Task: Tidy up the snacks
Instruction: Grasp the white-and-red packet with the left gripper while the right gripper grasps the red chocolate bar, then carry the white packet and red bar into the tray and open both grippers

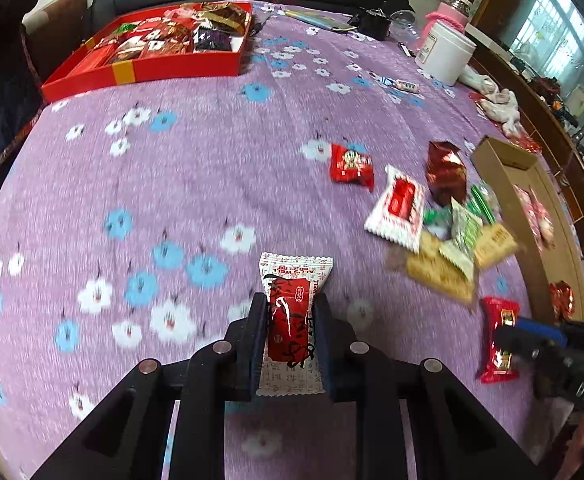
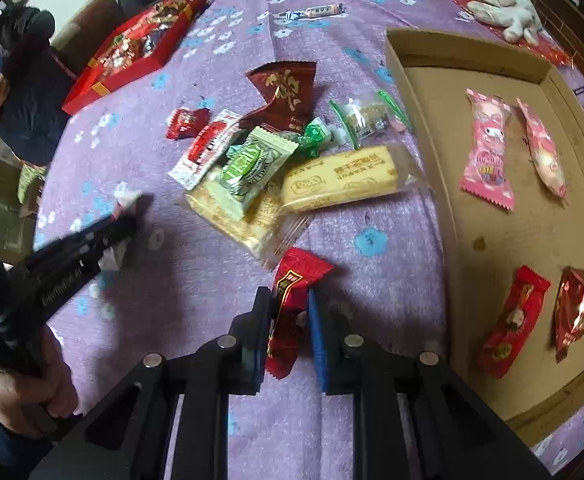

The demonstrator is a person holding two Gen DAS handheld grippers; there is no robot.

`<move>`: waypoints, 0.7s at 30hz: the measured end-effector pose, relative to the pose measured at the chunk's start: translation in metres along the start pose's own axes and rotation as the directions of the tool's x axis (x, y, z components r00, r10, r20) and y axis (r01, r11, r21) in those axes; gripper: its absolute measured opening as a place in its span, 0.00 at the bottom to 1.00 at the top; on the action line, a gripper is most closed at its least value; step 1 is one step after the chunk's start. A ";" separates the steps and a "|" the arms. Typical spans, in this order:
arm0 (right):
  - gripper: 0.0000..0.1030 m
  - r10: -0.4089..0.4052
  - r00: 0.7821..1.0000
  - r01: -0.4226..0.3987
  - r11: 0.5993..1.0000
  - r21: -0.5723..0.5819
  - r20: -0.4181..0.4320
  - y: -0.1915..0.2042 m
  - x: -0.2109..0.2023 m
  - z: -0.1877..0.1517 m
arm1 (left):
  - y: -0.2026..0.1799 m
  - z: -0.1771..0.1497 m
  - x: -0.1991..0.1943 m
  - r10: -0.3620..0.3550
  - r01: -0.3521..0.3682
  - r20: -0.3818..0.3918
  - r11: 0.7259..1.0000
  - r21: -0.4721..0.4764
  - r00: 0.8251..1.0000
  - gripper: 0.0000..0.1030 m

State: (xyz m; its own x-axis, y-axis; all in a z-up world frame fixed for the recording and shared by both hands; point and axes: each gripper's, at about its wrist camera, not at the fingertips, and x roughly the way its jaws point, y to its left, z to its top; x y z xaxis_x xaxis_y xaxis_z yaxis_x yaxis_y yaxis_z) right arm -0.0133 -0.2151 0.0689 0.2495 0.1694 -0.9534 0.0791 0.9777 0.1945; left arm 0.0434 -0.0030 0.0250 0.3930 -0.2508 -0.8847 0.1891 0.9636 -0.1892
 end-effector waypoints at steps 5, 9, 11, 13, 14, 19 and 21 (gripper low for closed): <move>0.17 0.028 0.999 -0.029 1.000 0.003 0.028 0.001 -0.011 -0.009 | -0.003 -0.015 -0.009 -0.039 0.039 0.003 0.999 -0.007 0.999 0.22; 0.17 0.041 0.999 -0.042 0.999 0.012 0.033 0.001 -0.016 -0.014 | -0.016 -0.020 -0.015 -0.062 0.062 0.014 0.998 0.017 0.998 0.22; 0.17 0.051 0.998 -0.051 0.999 0.008 0.039 0.001 -0.019 -0.016 | -0.023 -0.021 -0.020 -0.062 0.061 0.028 0.998 0.033 0.998 0.22; 0.17 0.062 0.997 -0.062 0.998 -0.001 0.044 0.002 -0.021 -0.016 | -0.029 -0.022 -0.025 -0.068 0.066 0.035 0.997 0.036 0.997 0.22; 0.17 0.069 0.997 -0.069 0.998 -0.007 0.045 0.003 -0.022 -0.015 | -0.032 -0.023 -0.028 -0.066 0.065 0.040 0.997 0.036 0.997 0.22; 0.17 0.121 0.991 -0.119 0.992 -0.048 0.050 0.006 -0.029 -0.011 | -0.048 -0.023 -0.043 -0.055 0.052 0.063 0.998 0.044 0.997 0.22; 0.17 0.141 0.988 -0.137 0.989 -0.064 0.058 0.004 -0.034 -0.009 | -0.058 -0.023 -0.049 -0.055 0.052 0.073 0.998 0.042 0.996 0.22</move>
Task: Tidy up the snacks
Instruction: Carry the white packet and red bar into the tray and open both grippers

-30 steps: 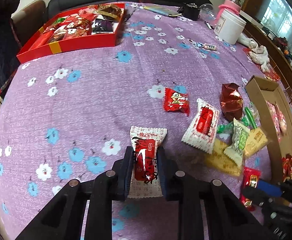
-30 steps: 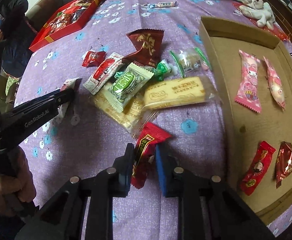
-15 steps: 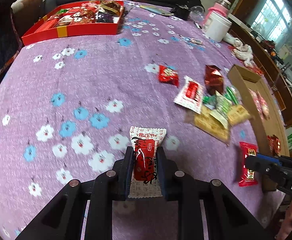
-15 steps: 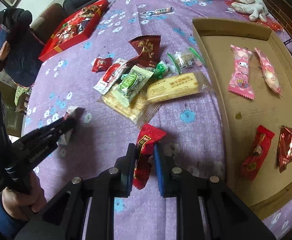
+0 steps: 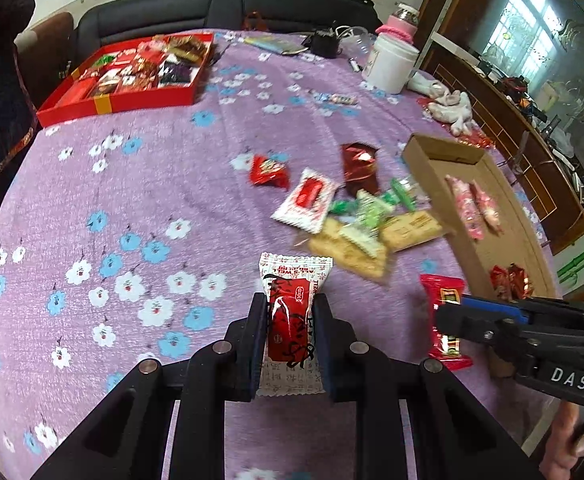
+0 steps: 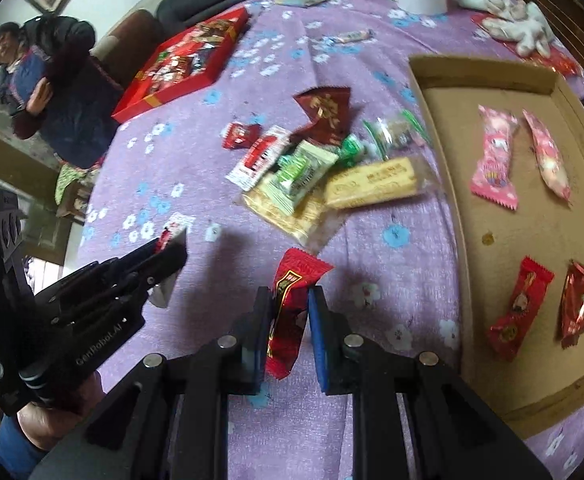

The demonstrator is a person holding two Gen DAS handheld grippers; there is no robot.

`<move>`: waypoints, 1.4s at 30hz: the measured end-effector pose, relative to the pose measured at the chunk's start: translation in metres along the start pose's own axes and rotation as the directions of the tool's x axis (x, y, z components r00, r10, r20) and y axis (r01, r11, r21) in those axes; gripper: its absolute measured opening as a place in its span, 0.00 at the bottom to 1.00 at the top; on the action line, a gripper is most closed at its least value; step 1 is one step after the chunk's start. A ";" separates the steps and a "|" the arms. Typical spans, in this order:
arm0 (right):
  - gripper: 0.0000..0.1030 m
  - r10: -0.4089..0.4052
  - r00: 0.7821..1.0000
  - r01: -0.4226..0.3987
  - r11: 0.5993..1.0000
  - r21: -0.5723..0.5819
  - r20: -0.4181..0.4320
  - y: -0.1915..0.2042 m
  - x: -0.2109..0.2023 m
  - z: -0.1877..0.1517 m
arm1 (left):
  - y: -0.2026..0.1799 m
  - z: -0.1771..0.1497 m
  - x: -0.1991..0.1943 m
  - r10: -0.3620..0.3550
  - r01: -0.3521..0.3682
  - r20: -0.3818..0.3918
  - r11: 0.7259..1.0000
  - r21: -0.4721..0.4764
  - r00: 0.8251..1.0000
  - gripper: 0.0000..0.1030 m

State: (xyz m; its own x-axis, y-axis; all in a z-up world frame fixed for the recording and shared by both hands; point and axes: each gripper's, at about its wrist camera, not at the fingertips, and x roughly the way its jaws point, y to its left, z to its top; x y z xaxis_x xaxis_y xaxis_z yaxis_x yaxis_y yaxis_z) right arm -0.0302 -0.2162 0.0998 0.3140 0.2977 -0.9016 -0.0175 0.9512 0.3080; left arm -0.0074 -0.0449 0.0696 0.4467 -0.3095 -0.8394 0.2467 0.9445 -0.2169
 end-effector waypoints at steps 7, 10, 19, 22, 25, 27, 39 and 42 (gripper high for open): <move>0.17 0.018 0.999 -0.020 0.999 0.045 0.040 -0.050 -0.029 0.004 | -0.059 0.003 -0.005 -0.023 0.023 0.013 0.999 0.035 1.000 0.22; 0.17 0.006 0.998 -0.011 0.996 0.084 0.059 -0.081 -0.044 0.003 | -0.095 0.004 -0.002 -0.043 0.042 0.013 0.997 0.072 0.999 0.22; 0.17 -0.069 0.994 0.051 0.977 0.207 0.081 -0.171 -0.074 -0.007 | -0.189 -0.001 0.023 -0.100 0.107 -0.043 0.977 0.182 0.994 0.22; 0.17 -0.079 0.994 0.060 0.971 0.230 0.075 -0.191 -0.077 -0.011 | -0.212 -0.006 0.031 -0.108 0.120 -0.067 0.970 0.213 0.992 0.22; 0.17 -0.087 0.994 0.069 0.969 0.236 0.069 -0.203 -0.080 -0.014 | -0.232 -0.010 0.040 -0.108 0.127 -0.090 0.962 0.242 0.990 0.22; 0.17 -0.092 0.994 0.075 0.969 0.235 0.063 -0.209 -0.081 -0.015 | -0.240 -0.013 0.043 -0.105 0.127 -0.098 0.957 0.261 0.990 0.22; 0.18 -0.117 0.992 0.107 0.974 0.201 0.040 -0.216 -0.081 -0.013 | -0.260 -0.024 0.055 -0.085 0.119 -0.127 0.950 0.289 0.988 0.23; 0.18 -0.122 0.991 0.111 0.974 0.197 0.046 -0.215 -0.082 -0.013 | -0.262 -0.025 0.053 -0.082 0.116 -0.125 0.948 0.297 0.989 0.23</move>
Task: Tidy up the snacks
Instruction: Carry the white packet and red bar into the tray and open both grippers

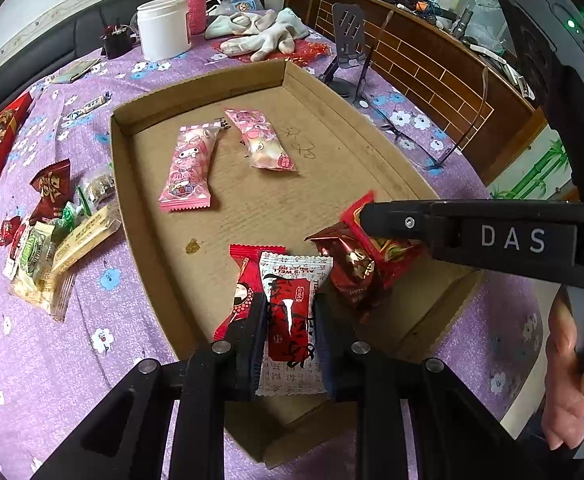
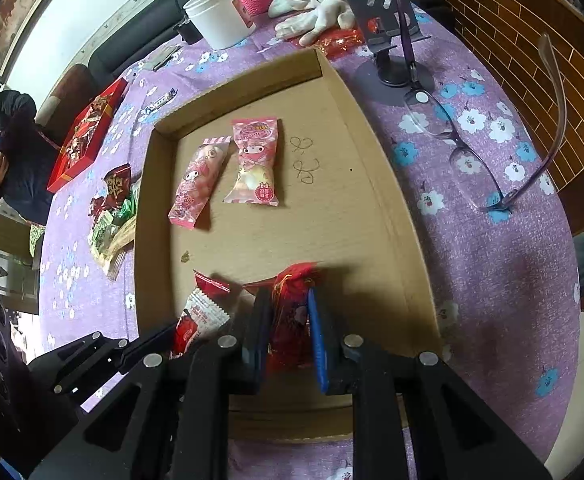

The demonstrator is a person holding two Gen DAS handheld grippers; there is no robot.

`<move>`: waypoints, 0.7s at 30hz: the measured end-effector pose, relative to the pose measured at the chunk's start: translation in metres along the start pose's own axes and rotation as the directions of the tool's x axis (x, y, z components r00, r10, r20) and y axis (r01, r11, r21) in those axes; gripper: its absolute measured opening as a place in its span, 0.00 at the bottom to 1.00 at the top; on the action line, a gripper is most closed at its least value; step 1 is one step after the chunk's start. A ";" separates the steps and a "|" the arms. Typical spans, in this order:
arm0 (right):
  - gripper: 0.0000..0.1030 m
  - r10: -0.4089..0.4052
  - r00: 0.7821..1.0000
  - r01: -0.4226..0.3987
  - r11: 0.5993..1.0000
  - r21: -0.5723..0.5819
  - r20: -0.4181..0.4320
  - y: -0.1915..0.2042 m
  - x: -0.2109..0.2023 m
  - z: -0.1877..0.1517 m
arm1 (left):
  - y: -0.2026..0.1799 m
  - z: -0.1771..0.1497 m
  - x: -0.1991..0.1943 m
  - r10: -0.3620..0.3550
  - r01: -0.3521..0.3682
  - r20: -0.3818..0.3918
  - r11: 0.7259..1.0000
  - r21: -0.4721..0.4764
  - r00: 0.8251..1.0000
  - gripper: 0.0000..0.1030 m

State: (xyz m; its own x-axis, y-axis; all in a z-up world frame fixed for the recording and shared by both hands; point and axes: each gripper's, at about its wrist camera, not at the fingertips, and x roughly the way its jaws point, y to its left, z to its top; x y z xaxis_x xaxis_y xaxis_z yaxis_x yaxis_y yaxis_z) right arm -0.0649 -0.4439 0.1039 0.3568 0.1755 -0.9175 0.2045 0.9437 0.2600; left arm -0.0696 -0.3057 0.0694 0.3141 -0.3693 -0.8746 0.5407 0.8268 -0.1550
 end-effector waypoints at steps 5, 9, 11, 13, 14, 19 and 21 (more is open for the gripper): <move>0.18 -0.012 1.000 0.012 1.000 -0.009 0.020 0.004 -0.006 -0.001 | -0.005 -0.001 -0.004 0.020 -0.020 0.011 0.999 0.035 1.000 0.27; 0.20 -0.022 0.999 0.023 1.000 -0.004 0.042 0.005 -0.013 -0.002 | -0.008 -0.001 -0.011 0.035 -0.038 0.033 0.997 0.066 0.999 0.27; 0.21 -0.028 0.998 0.028 1.000 0.005 0.052 0.005 -0.017 -0.003 | -0.008 -0.001 -0.015 0.038 -0.041 0.042 0.996 0.075 0.998 0.27; 0.21 -0.032 0.998 0.032 0.999 0.010 0.062 0.006 -0.020 -0.005 | -0.006 -0.002 -0.018 0.038 -0.042 0.049 0.996 0.078 0.998 0.27; 0.21 -0.033 0.997 0.032 0.999 0.013 0.067 0.006 -0.022 -0.006 | -0.005 -0.003 -0.020 0.039 -0.043 0.052 0.996 0.079 0.998 0.27; 0.21 -0.028 0.996 0.026 1.000 0.016 0.086 0.015 -0.028 -0.009 | 0.003 -0.005 -0.029 0.036 -0.042 0.075 0.997 0.068 0.997 0.27; 0.21 -0.024 0.996 0.023 1.000 0.012 0.090 0.021 -0.029 -0.009 | 0.009 -0.007 -0.035 0.037 -0.042 0.086 0.997 0.061 0.996 0.27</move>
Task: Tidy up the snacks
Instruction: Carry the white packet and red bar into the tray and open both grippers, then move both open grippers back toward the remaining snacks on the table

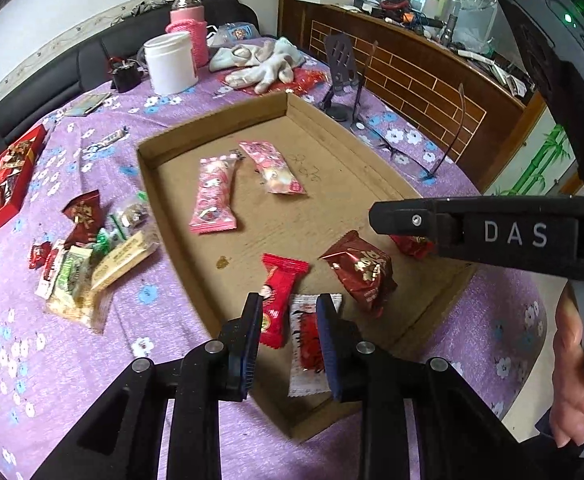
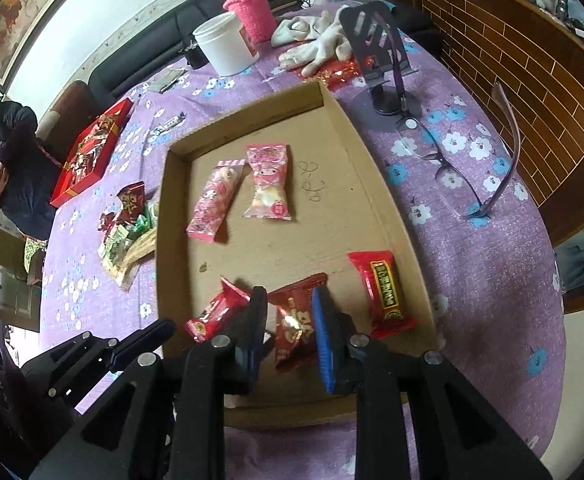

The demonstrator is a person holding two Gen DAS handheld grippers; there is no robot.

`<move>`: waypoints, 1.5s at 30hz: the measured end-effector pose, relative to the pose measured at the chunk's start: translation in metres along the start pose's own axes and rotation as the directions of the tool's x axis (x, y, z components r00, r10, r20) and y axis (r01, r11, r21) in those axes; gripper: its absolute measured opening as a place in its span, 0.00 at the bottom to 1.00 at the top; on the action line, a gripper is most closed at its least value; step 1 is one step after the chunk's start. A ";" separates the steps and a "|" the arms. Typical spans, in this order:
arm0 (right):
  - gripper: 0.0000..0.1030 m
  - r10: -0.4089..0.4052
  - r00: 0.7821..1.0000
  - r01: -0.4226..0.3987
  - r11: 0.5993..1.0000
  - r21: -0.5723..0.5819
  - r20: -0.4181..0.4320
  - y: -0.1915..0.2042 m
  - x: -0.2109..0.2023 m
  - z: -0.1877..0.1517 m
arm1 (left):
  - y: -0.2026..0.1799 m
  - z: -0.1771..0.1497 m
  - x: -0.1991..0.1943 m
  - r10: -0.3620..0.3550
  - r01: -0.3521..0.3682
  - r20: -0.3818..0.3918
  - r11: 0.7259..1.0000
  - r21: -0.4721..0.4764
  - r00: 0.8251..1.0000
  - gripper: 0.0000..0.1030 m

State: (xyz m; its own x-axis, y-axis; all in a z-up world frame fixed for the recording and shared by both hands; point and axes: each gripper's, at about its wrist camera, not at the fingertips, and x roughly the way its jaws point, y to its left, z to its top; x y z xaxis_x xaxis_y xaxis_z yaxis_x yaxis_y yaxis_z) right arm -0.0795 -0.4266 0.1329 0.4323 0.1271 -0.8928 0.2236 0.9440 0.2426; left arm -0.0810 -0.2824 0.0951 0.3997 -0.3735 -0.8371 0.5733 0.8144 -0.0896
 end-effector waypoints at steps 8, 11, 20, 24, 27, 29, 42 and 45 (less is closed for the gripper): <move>0.22 0.022 1.000 -0.022 0.999 -0.027 -0.011 0.033 0.008 -0.003 | 0.033 -0.012 -0.014 0.015 -0.014 0.016 0.999 -0.048 1.000 0.27; 0.22 0.032 0.999 -0.033 0.999 -0.043 -0.019 0.048 0.013 -0.003 | 0.048 -0.017 -0.020 0.027 -0.025 0.022 0.997 -0.074 0.999 0.27; 0.22 0.062 0.996 -0.067 0.994 -0.088 -0.057 0.093 0.029 0.000 | 0.096 -0.035 -0.035 0.066 -0.060 0.030 0.984 -0.167 0.997 0.27; 0.22 0.072 0.994 -0.080 0.991 -0.107 -0.080 0.112 0.037 -0.001 | 0.115 -0.046 -0.040 0.081 -0.074 0.027 0.976 -0.207 0.996 0.27; 0.22 0.078 0.992 -0.090 0.989 -0.120 -0.101 0.125 0.044 0.000 | 0.128 -0.053 -0.040 0.089 -0.082 0.019 0.970 -0.229 0.996 0.27; 0.26 0.084 0.990 -0.099 0.986 -0.131 -0.115 0.135 0.049 0.001 | 0.138 -0.059 -0.041 0.094 -0.088 0.013 0.966 -0.244 0.996 0.27; 0.28 0.100 0.985 -0.122 0.979 -0.163 -0.140 0.202 0.091 0.044 | 0.199 -0.102 -0.043 0.125 -0.130 -0.038 0.937 -0.323 0.991 0.27; 0.28 0.075 0.991 -0.092 0.983 -0.161 -0.111 0.218 0.107 0.068 | 0.214 -0.115 -0.043 0.129 -0.140 -0.054 0.930 -0.340 0.990 0.28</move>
State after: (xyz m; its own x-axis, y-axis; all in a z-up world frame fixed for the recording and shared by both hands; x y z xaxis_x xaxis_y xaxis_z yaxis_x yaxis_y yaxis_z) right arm 0.0747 -0.2282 0.1156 0.3485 0.2304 -0.9085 0.0386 0.9649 0.2596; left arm -0.0579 -0.0408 0.0502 0.4312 -0.2408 -0.8695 0.2337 0.9606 -0.1501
